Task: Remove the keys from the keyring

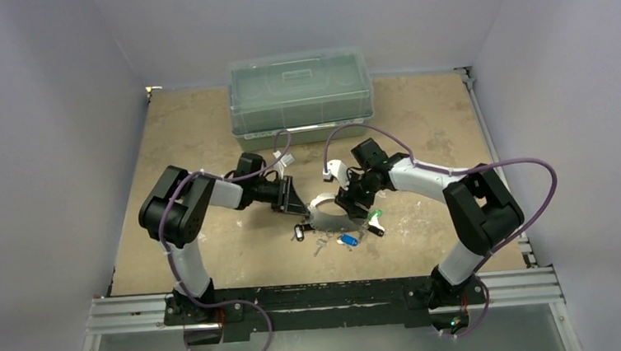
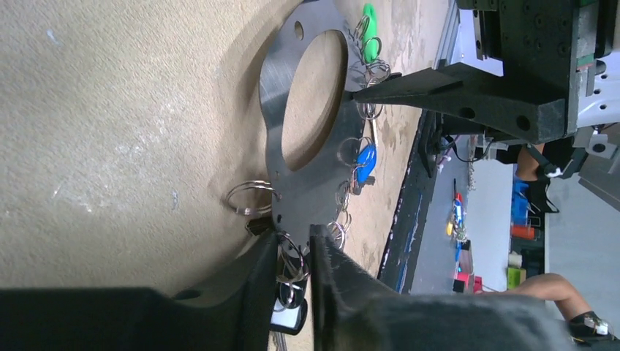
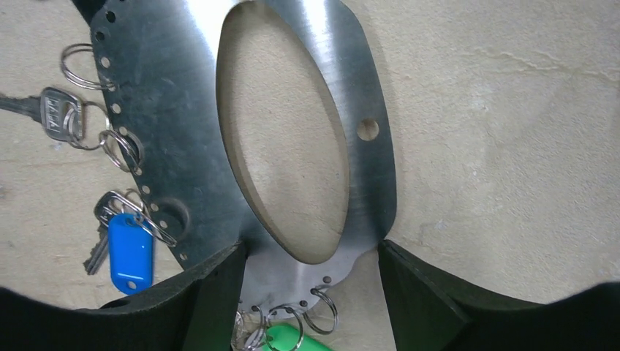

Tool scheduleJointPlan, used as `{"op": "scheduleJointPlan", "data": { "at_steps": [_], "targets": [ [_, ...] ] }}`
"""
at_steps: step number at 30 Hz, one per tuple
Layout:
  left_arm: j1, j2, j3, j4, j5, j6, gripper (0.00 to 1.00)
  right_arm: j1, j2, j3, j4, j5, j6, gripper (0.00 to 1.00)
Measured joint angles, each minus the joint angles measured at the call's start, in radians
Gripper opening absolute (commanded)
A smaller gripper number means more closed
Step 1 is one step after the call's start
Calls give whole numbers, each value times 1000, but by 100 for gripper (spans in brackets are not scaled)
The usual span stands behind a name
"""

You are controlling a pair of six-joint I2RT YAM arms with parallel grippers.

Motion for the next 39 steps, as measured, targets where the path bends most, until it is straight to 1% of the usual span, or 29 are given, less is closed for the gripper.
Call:
{"op": "scheduleJointPlan", "data": {
  "at_steps": [2, 5, 9, 12, 16, 20, 24, 27, 31, 36, 39],
  "targets": [
    [0, -10, -22, 47, -8, -27, 1, -1, 1, 0, 5, -20, 2, 70],
    [1, -25, -38, 79, -15, -55, 0, -6, 0, -1, 5, -50, 6, 74],
    [1, -48, -35, 62, -16, -31, 0, -22, -19, -6, -13, -91, 5, 85],
    [0, -85, -19, 1, -28, 51, 0, -62, -53, -1, -53, -158, -7, 92],
    [-1, -154, 23, -95, -44, 198, 0, -135, -92, 89, -121, -275, -41, 95],
    [-2, -213, 63, -174, -60, 335, 0, -157, -104, 172, -120, -362, -72, 97],
    [-8, -235, 94, -227, -71, 431, 0, -149, -85, 189, -127, -455, -90, 97],
    [-12, -243, 101, -253, -72, 469, 0, -137, -38, 189, -125, -499, -88, 97],
    [-23, -251, 103, -277, -72, 507, 0, -117, 33, 187, -94, -539, -78, 95],
    [-41, -259, 109, -313, -71, 546, 0, -79, 87, 187, -50, -573, -63, 85],
    [-48, -259, 117, -322, -72, 562, 0, -50, 107, 187, -36, -594, -55, 74]
  ]
}}
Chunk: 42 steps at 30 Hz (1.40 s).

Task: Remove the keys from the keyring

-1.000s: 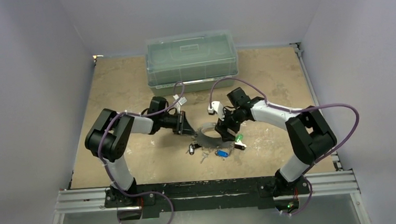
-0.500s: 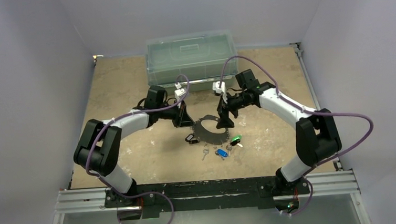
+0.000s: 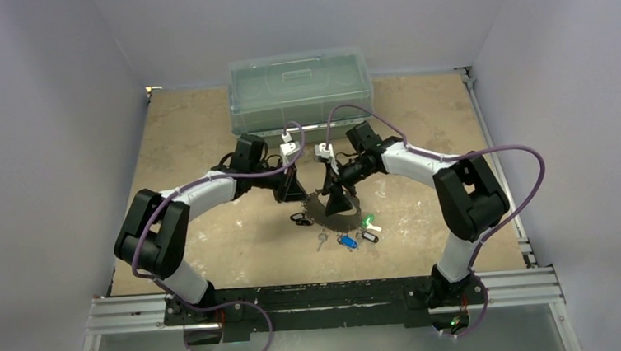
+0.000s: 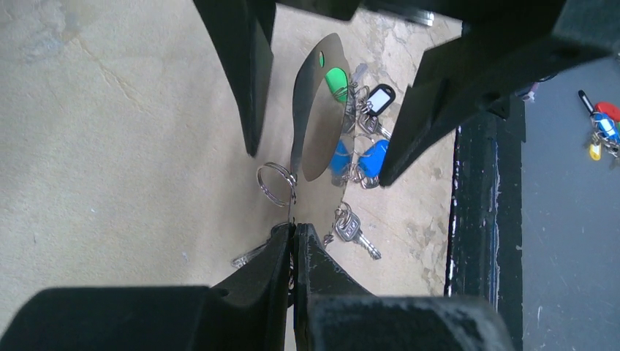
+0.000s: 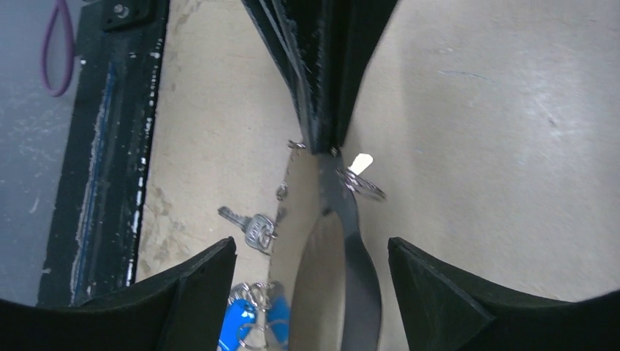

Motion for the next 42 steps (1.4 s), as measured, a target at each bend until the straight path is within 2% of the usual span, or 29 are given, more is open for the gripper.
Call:
{"op": "scheduleJointPlan", "data": {
  "at_steps": [8, 10, 13, 14, 16, 19, 20, 21, 29, 37, 42],
  "targets": [
    [-11, 0, 60, -60, -8, 63, 0, 31, 40, 21, -14, -57, -14, 43],
    [-13, 0, 76, -84, -7, 81, 0, 31, 45, 27, -26, -72, -20, 29],
    [-19, 0, 97, -119, 0, 98, 0, 30, 46, 29, -30, -78, -16, 0],
    [-23, -2, 104, -134, 5, 102, 7, 30, 46, 29, -32, -79, -4, 0],
    [-26, -10, 118, -176, 24, 108, 36, 24, 42, 29, -47, -94, 50, 0],
    [-29, -14, 173, -257, 5, 147, 72, 25, 26, 29, -52, -108, 67, 0],
    [-23, -14, 200, -289, 1, 168, 82, 25, 19, 29, -52, -109, 68, 0],
    [-15, -18, 219, -311, 0, 189, 85, 24, 11, 29, -54, -109, 69, 0],
    [152, -177, 209, -423, 10, 327, 87, 4, -89, 29, -114, -124, 85, 0],
    [145, -245, 53, -462, 78, 445, 81, 5, -224, 29, -104, -128, 166, 0],
    [145, -245, 41, -477, 150, 529, 80, 36, -257, 29, -103, -109, 183, 0]
  ]
}}
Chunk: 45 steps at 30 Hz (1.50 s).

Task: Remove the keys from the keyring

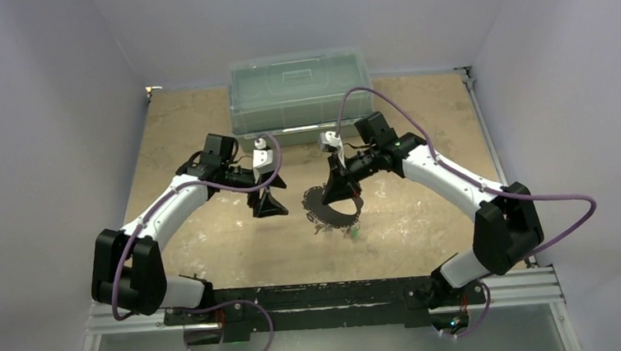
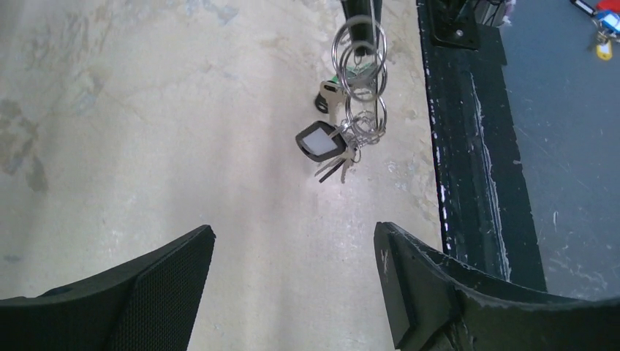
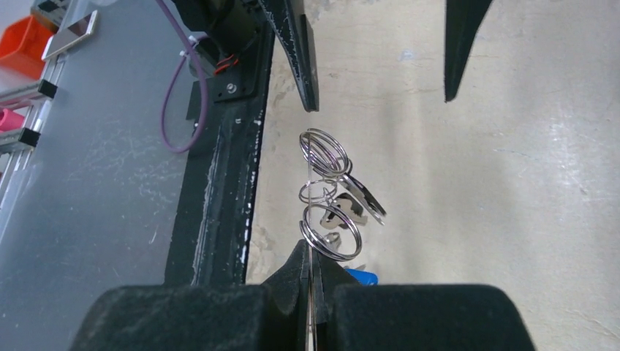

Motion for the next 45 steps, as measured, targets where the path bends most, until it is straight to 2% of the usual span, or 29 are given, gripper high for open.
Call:
{"op": "scheduleJointPlan", "data": {
  "at_steps": [9, 19, 25, 27, 29, 33, 38, 43, 45],
  "targets": [
    [-83, 10, -8, -26, 50, 137, 79, 46, -6, 0, 4, 17, 34, 0],
    [-128, 32, -16, -56, 71, 187, 67, 61, -6, 29, 10, 54, 60, 0],
    [-132, 32, -16, -66, 91, 188, 40, 61, -6, 42, 13, 61, 72, 0],
    [-132, 32, -16, -75, 96, 195, 34, 62, -6, 43, 13, 61, 74, 0],
    [-132, 32, -15, -82, 100, 202, 34, 62, -6, 43, 13, 61, 75, 0],
    [-132, 32, -15, -92, 109, 208, 47, 62, -6, 43, 13, 61, 75, 0],
    [-132, 41, -10, -94, 121, 207, 51, 62, -6, 43, 12, 61, 74, 0],
    [-132, 61, -10, -23, 105, 148, 52, 63, -6, 43, 11, 61, 74, 0],
    [-132, 66, -10, 9, 93, 122, 49, 63, -6, 43, 11, 61, 73, 0]
  ]
}}
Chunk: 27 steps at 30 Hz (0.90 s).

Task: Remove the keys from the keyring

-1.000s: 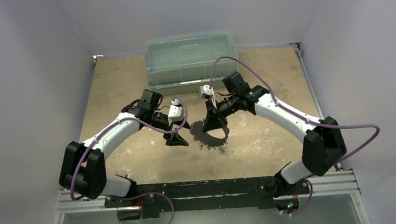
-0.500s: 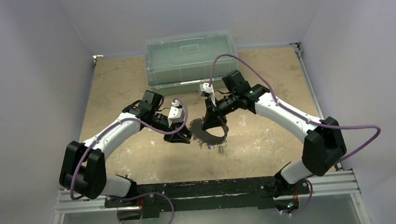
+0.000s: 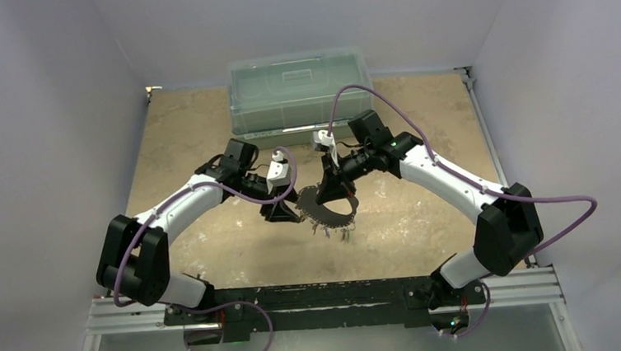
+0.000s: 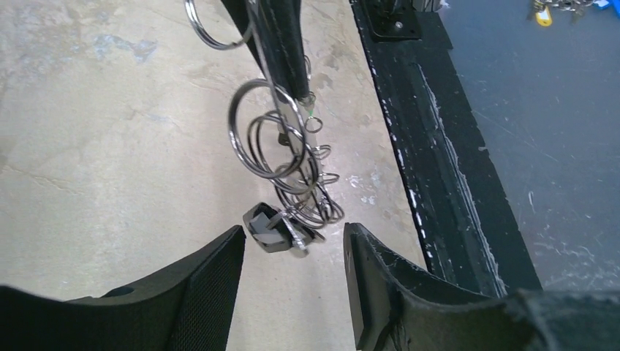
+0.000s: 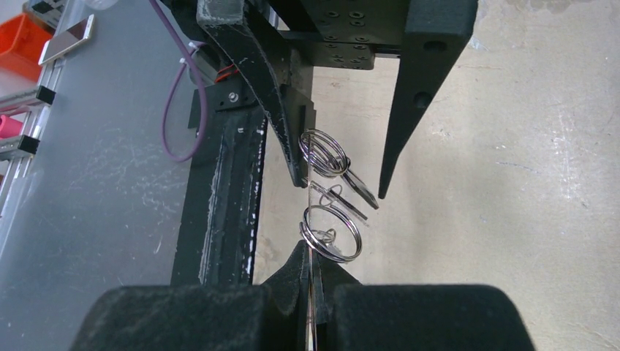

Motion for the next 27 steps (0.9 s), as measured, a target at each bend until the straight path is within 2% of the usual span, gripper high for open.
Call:
{"op": "scheduleJointPlan", "data": {
  "at_steps": [11, 15, 21, 27],
  "targets": [
    [1, 5, 5, 36, -3, -43, 10, 0, 0, 0, -26, -1, -27, 0],
    [3, 5, 5, 23, -3, -42, 0, 0, 0, 0, -31, -2, -38, 0],
    [26, 5, 5, -16, -10, -24, 0, -12, 6, 0, -58, 1, -59, 0],
    [36, 1, 5, -53, -75, -27, 0, -51, 56, -2, -65, 39, -66, 0]
  ]
}}
